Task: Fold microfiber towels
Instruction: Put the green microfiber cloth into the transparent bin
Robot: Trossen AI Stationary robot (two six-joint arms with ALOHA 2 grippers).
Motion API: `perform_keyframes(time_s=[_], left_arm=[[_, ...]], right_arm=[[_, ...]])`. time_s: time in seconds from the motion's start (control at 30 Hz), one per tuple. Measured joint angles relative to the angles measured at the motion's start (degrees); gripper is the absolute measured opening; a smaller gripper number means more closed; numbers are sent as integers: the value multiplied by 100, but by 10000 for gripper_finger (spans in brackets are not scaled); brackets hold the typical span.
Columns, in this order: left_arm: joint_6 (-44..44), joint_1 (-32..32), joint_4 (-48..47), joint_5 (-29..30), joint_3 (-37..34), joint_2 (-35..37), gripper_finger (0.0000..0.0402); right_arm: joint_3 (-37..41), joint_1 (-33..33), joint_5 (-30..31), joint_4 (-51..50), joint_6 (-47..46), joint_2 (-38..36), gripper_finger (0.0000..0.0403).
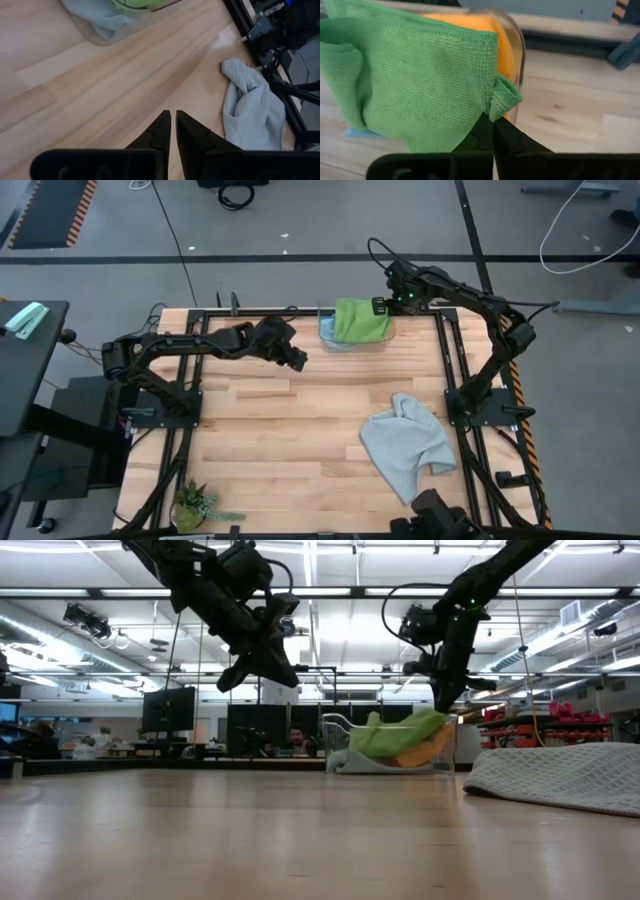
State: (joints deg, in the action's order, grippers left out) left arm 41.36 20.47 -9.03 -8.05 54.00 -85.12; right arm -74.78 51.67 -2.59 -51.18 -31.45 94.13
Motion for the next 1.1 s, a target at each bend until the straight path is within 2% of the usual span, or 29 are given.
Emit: perform_keyframes(time_s=[0.37, 0.83, 1.1], left_arm=[[-30, 192, 8, 2, 0, 0, 24], [-310, 199, -66, 2, 0, 0, 36], [-307, 174, -135, -1, 0, 0, 26]], right_arm=[[-11, -80, 0, 452, 173, 0, 51], [-15, -80, 0, 526, 308, -4, 152], [-15, -47, 0, 485, 374, -455, 175]])
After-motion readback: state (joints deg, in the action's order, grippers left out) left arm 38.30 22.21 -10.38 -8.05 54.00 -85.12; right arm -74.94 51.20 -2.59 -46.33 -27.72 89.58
